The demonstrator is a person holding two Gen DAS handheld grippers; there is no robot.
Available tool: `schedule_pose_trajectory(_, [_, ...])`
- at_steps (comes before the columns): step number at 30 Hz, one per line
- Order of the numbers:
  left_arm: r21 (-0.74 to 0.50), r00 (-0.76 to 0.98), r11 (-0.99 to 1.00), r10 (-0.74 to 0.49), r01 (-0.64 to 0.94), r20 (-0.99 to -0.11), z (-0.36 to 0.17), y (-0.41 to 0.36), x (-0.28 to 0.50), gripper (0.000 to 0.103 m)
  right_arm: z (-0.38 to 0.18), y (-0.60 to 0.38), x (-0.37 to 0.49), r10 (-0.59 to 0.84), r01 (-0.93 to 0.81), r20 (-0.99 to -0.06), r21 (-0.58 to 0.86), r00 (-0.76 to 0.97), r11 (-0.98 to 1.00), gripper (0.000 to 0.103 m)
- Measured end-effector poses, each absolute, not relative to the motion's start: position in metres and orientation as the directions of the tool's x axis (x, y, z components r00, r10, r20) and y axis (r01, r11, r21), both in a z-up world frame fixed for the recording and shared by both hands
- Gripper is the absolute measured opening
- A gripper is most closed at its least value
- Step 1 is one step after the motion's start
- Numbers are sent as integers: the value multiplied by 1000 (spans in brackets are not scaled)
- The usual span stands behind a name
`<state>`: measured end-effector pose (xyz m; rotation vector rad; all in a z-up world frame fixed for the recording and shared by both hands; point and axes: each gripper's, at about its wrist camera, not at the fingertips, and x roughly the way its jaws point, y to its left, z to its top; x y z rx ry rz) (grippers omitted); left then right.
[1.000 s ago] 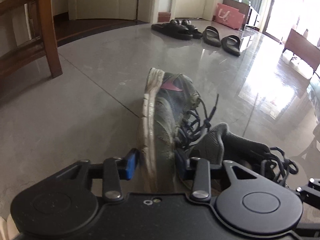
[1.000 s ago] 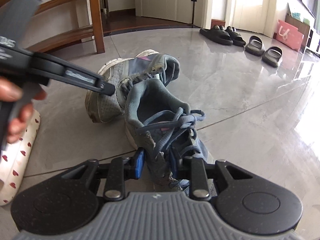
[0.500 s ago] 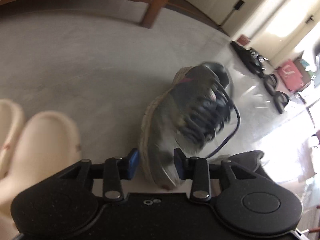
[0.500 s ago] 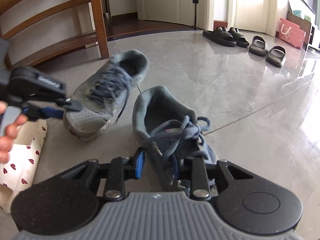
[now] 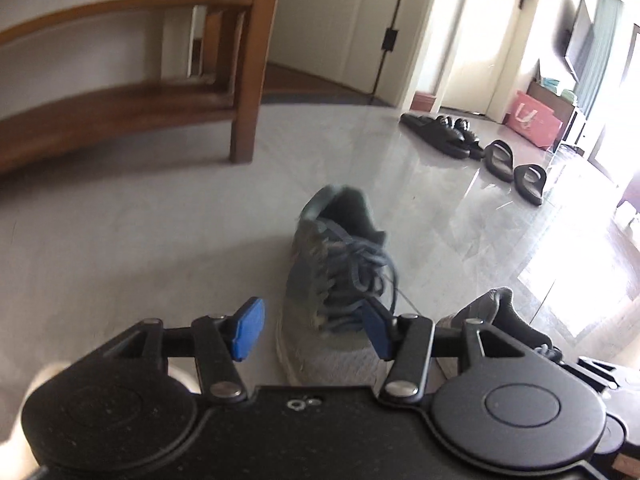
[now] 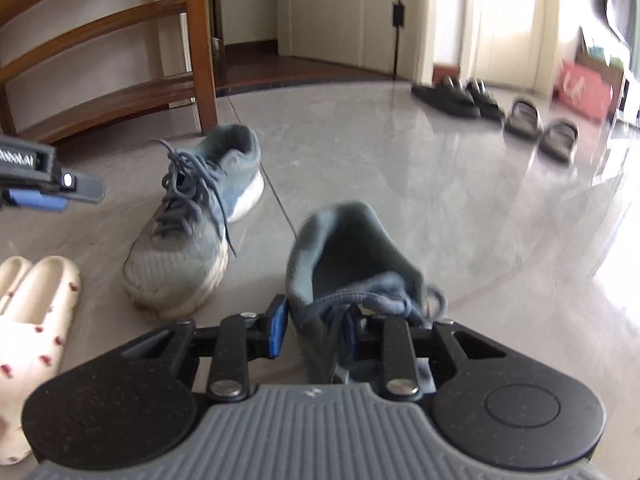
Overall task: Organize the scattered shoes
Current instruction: 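Carry both sneakers beside the white slides and open the left tool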
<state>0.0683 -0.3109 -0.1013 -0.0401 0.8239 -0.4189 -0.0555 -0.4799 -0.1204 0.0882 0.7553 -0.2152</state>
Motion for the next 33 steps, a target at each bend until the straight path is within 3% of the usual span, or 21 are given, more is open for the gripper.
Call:
schedule_pose_trajectory(7, [-104,649,879,-419,466,-636,-84,-327,74,55,-118,-481,-24,-117,184,-675,28,728,983,30])
schedule_pose_trajectory(13, [1,615,780,-492,626,-616,-87,-362,99,57,-109,-478,-60,-97,189,-667,66,739,980,34])
schedule_pose_trajectory(16, [82,558,681,-518,728,-648,-96,-389,112,57,-108,-480,-75,-96,219,-661,105,744,970,42])
schedule_pose_trajectory(18, [130,506,609,-499,782,-704,-108,-409,122,53,-108,-482,-80,-89,231,-661,132,745,964,44])
schedule_pose_trajectory(19, [134,495,602,-486,787,-720,-112,-413,126,43,-108,-483,-82,-84,236,-661,144,746,961,44])
schedule_pose_trajectory(23, [74,456,631,-470,772,-756,-127,-420,145,10,-114,-488,-73,-84,252,-656,166,750,953,45])
schedule_pose_trajectory(26, [11,438,667,-477,745,-762,-131,-416,144,6,-116,-492,-65,-88,253,-650,165,755,953,45])
schedule_pose_trajectory(29, [-139,398,731,-509,668,-763,-129,-399,139,5,-118,-495,-59,-77,234,-650,158,756,959,45])
schedule_pose_trajectory(33, [-219,397,778,-515,589,-760,-129,-375,109,5,-117,-495,-56,-60,188,-649,130,758,974,46])
